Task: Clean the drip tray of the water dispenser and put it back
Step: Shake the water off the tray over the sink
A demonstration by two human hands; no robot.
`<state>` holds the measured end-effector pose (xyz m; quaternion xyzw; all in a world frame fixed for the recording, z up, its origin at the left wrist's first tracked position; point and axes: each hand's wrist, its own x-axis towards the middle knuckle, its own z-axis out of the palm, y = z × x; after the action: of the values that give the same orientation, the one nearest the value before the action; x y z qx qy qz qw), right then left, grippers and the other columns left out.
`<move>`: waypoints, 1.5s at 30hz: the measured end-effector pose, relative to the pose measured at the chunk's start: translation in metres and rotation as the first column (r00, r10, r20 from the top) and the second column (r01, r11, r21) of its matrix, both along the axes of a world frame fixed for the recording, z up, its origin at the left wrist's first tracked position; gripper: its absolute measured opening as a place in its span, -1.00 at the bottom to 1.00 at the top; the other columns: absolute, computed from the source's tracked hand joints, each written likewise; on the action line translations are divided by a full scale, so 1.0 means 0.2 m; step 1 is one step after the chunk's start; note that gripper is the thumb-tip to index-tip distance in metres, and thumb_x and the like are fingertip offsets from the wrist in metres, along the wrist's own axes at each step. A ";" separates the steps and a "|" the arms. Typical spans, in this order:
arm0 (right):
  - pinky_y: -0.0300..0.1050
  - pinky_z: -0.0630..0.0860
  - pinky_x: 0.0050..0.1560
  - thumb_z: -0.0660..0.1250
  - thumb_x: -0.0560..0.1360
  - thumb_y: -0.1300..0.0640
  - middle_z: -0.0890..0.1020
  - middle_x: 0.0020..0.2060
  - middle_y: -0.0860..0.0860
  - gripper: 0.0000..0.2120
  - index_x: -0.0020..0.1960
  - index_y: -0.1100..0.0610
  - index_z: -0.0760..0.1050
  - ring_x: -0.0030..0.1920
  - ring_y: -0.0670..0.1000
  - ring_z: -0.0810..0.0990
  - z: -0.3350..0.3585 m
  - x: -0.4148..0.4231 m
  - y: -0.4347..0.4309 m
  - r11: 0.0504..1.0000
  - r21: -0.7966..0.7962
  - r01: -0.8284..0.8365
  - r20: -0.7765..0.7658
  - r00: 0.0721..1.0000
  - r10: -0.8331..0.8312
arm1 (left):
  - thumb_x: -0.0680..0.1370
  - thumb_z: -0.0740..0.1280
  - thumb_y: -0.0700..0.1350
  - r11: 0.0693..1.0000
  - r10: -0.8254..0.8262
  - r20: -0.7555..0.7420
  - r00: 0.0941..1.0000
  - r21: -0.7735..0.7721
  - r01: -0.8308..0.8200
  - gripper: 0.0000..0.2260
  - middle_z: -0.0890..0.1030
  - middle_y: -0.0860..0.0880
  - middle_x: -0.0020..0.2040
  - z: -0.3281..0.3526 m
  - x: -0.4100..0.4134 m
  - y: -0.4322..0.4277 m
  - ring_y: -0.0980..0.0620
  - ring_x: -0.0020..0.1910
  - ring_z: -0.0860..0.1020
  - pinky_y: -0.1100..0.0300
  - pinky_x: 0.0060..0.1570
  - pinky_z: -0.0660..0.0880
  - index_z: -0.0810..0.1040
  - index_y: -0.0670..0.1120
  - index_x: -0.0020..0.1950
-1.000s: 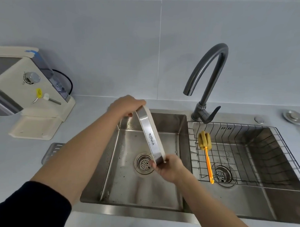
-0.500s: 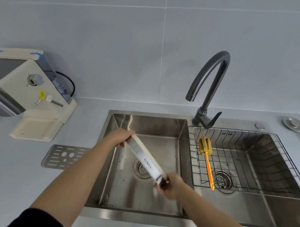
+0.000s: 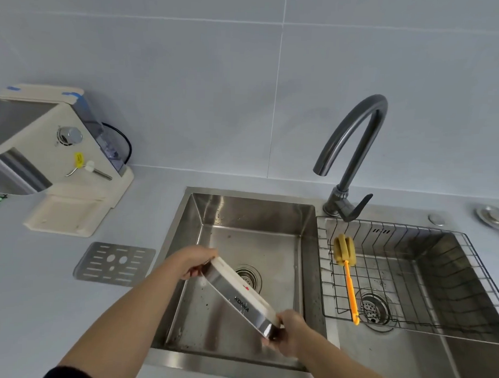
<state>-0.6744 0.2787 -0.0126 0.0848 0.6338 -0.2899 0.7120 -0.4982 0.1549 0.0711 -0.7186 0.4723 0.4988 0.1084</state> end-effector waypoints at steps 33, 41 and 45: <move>-0.16 0.52 -0.17 0.08 0.57 0.33 0.58 -0.13 -0.06 -0.55 0.11 -0.26 0.30 -0.09 -0.06 0.55 0.57 -0.13 -0.22 0.596 -0.707 -0.381 -0.433 0.899 0.062 | 0.60 0.10 0.01 0.775 0.094 -0.464 0.881 -0.521 -0.357 -0.75 0.48 0.05 -0.12 0.14 0.15 0.16 0.17 -0.25 0.47 0.35 -0.35 0.38 0.36 -0.10 0.18; -0.16 0.52 -0.16 0.11 0.56 0.33 0.55 -0.01 -0.12 -0.52 0.40 -0.04 0.28 -0.05 -0.10 0.54 0.52 0.06 -0.18 0.591 -0.690 -0.418 -0.452 0.886 0.099 | 0.60 0.11 -0.01 0.732 0.145 -0.307 0.940 -0.607 -0.311 -0.71 0.55 -0.09 -0.08 0.10 0.36 0.23 -0.02 -0.14 0.51 0.08 -0.07 0.47 0.51 -0.17 0.07; 0.18 0.54 0.03 0.13 0.54 0.35 0.59 -0.02 -0.10 -0.52 0.32 -0.11 0.36 -0.10 -0.04 0.56 0.50 0.25 -0.18 0.593 -0.668 -0.449 -0.487 0.867 0.107 | 0.61 0.07 -0.03 0.768 0.125 -0.229 0.965 -0.593 -0.240 -0.70 0.54 -0.13 -0.13 0.08 0.56 0.23 -0.07 -0.14 0.50 0.08 -0.06 0.43 0.51 -0.18 -0.02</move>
<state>-0.6235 0.2419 0.0881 -0.3866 0.5866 -0.4226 0.5727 -0.3871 0.2007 0.0873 -0.7099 0.5444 0.3870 -0.2232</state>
